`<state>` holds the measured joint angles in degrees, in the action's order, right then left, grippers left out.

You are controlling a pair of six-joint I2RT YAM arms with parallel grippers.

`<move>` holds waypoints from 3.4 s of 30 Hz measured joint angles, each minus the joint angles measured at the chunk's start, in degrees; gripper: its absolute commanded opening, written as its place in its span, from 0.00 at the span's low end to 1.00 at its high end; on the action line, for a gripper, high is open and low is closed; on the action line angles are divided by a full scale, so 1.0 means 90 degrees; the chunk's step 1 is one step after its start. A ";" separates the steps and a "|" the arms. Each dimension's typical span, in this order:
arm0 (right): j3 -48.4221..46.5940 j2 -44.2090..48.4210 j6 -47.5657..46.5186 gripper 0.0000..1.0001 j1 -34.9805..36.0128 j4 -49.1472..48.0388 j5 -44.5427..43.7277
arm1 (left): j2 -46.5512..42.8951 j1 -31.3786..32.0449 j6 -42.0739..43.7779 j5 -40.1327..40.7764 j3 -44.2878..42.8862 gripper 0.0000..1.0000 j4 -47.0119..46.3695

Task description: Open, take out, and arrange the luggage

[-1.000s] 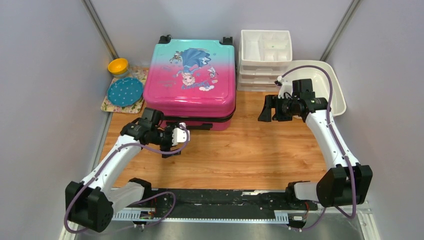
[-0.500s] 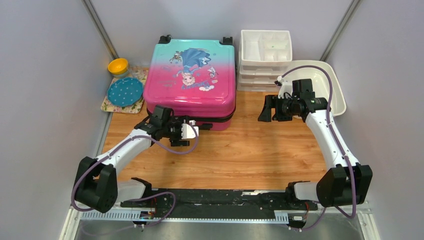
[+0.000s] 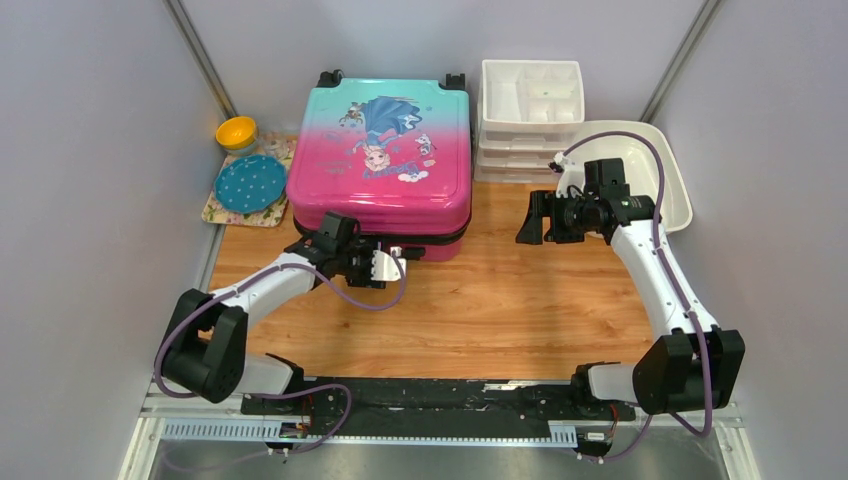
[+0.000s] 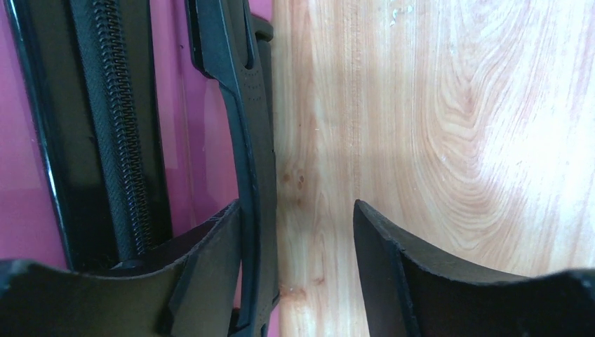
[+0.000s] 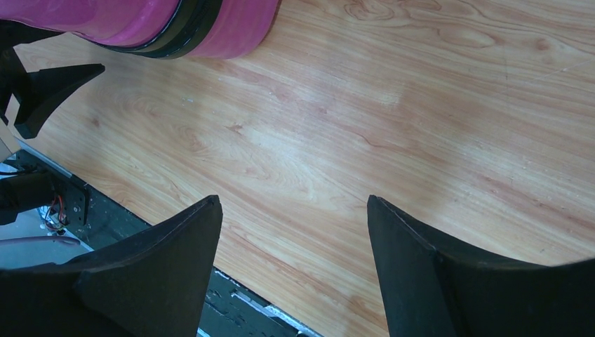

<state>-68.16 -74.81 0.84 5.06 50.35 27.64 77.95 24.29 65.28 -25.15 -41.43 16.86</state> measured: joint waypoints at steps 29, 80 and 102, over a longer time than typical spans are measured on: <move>0.0301 0.0219 0.0002 0.79 0.0000 -0.0058 0.0080 | -0.1394 -0.0036 0.1479 -0.0119 0.0559 0.23 0.1783; -0.0194 -0.0325 -0.0282 0.52 0.0763 -0.0721 0.0019 | -0.0452 -0.2550 -0.6596 0.1246 -0.5904 0.33 0.2630; 0.0617 -0.0865 -0.2035 0.25 0.4605 -0.2302 -0.1049 | 0.2786 -0.4197 -0.7854 0.0551 -0.6232 0.47 0.1166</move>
<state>-62.61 -82.59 -17.47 46.50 29.63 18.20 103.02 -13.47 -5.41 -20.18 -97.51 27.35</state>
